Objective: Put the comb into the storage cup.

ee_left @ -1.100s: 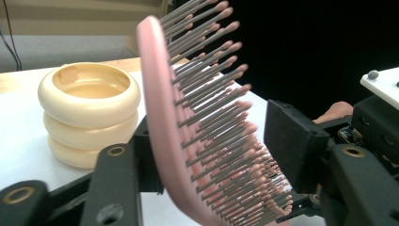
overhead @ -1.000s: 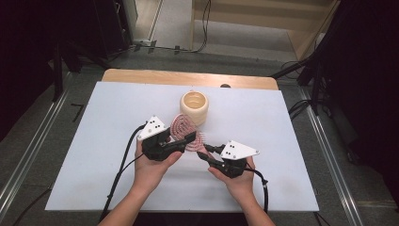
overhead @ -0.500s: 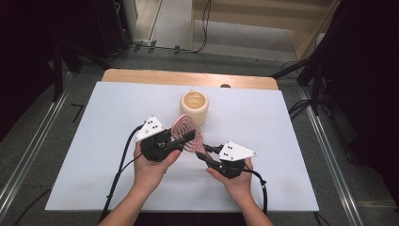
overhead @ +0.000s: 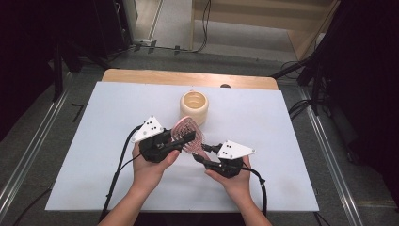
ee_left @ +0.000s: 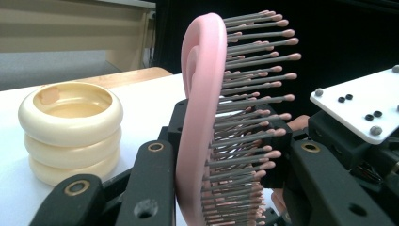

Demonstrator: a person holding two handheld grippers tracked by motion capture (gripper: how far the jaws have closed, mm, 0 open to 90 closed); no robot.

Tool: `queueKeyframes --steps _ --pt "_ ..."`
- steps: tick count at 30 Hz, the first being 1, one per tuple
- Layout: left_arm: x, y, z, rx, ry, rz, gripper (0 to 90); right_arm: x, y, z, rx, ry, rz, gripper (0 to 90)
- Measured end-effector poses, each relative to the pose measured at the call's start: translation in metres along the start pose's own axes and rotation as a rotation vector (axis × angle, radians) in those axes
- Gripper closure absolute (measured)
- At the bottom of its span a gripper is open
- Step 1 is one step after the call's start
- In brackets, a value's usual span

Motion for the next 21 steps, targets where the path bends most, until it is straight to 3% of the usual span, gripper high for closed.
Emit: queueKeyframes --steps 3,7,10,16,21 --pt "-0.001 0.000 0.001 0.005 -0.001 0.001 65.1 0.001 0.000 0.000 0.007 0.019 0.012 38.9" --pt "-0.001 0.000 0.003 0.000 0.011 0.004 65.2 0.003 -0.001 0.001 0.028 0.057 -0.016 18.6" --pt "-0.001 0.000 0.005 0.004 0.018 0.004 65.2 0.002 -0.002 0.001 0.041 0.081 0.007 1.9" --pt "-0.006 0.001 0.007 0.002 0.015 0.012 65.2 0.001 -0.007 -0.001 0.072 0.092 0.041 0.0" --pt "-0.009 -0.001 0.009 0.001 0.017 0.021 65.2 0.006 -0.013 -0.005 0.078 0.105 0.026 0.0"
Point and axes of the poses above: each handheld gripper's, and its own axes: y roughly forward along the jaws, z roughly out of its top, x roughly to its right, the point moved 2 cm from there along y, roughly forward along the jaws, and after that the axes turned 3 degrees about -z, right-handed, at the moved point
